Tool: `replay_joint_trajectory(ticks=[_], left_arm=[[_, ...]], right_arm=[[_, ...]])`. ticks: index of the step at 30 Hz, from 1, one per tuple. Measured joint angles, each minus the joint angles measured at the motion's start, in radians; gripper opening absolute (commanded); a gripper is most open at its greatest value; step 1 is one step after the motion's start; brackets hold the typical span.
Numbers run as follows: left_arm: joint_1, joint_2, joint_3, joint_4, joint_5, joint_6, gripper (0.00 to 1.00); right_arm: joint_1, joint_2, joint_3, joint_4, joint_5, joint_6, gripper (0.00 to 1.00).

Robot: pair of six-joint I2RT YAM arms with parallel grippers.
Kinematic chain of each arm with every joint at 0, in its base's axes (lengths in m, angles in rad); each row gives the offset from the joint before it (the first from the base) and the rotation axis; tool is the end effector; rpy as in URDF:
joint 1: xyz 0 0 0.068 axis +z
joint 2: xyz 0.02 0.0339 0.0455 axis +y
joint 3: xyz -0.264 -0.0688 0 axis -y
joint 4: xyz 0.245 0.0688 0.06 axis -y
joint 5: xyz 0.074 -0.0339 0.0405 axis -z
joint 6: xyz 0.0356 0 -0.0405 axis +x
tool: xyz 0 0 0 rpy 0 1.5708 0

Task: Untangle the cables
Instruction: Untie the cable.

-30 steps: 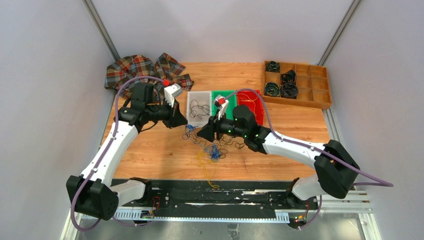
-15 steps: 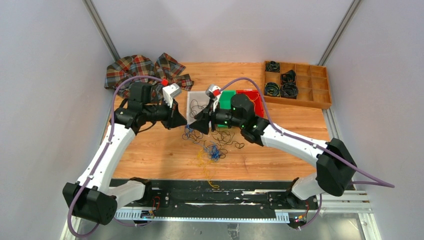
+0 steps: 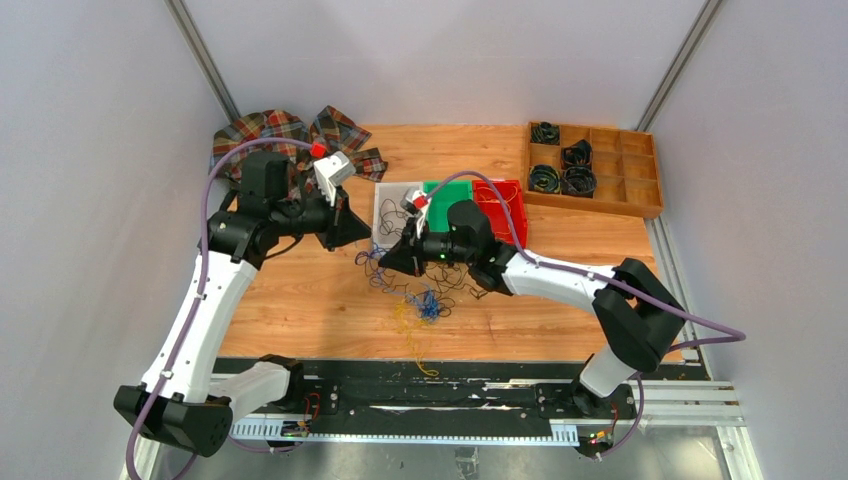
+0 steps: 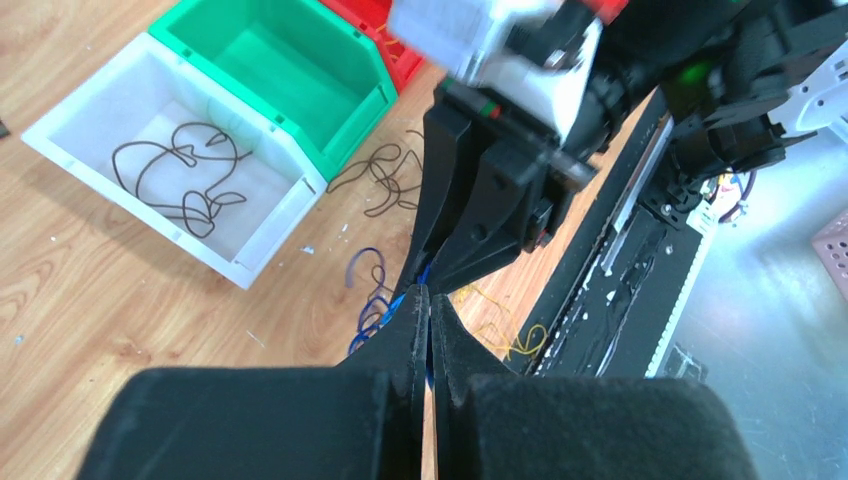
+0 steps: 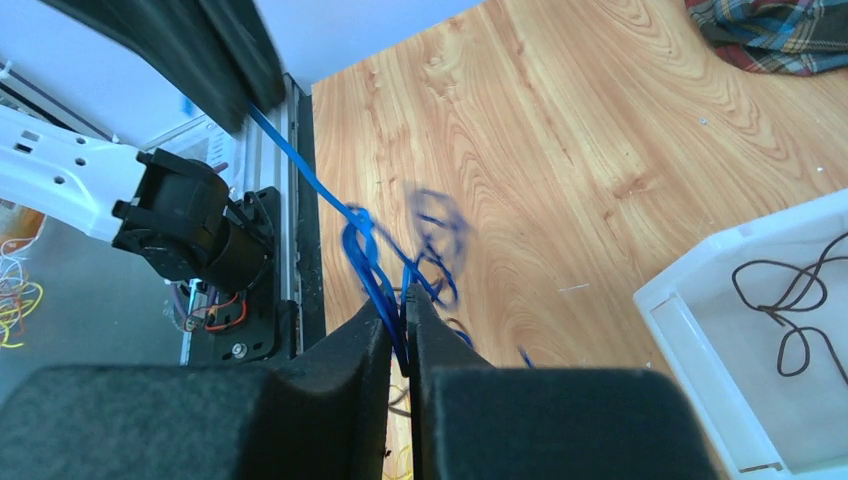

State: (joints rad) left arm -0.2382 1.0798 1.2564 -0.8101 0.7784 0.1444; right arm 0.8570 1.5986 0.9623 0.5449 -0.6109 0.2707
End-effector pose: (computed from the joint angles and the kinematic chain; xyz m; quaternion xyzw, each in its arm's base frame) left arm 0.1945 -0.0730 0.3896 0.3252 0.7778 -0.3578 0.4016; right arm 0.2221 0.2876 0.2707 -0.3976 0.6159 0.5313 0.4246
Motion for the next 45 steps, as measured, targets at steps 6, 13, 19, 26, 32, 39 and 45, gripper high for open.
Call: replay_joint_trajectory(ticks=[6,13,19,26,32,39,45], left_arm=[[0.0,0.0,0.085,-0.031,0.0,-0.002,0.01],[0.0,0.0,0.212,-0.072,-0.008,0.011,0.0],[0.0,0.0,0.341,-0.114,-0.066,0.042,0.0],[0.0,0.008,0.491,-0.137,-0.162,0.074,0.0],[-0.001,0.036,0.624,-0.151,-0.263,0.116,0.01],[-0.001,0.053,0.722,-0.155,-0.399,0.167,0.0],[-0.001,0.005,0.649,-0.12,-0.42,0.188,0.0]], right_arm=[[0.0,0.001,-0.164,0.043,0.059,0.03,0.05],[0.0,0.043,-0.25,0.077,0.126,0.058,0.12],[0.0,0.072,-0.316,0.092,0.195,0.068,0.1],[0.0,0.069,-0.379,0.098,0.29,0.07,0.01],[0.0,0.014,-0.43,0.089,0.361,0.061,0.01],[-0.003,-0.012,-0.478,0.075,0.41,0.051,0.01],[-0.02,-0.082,-0.5,0.027,0.417,0.046,0.33]])
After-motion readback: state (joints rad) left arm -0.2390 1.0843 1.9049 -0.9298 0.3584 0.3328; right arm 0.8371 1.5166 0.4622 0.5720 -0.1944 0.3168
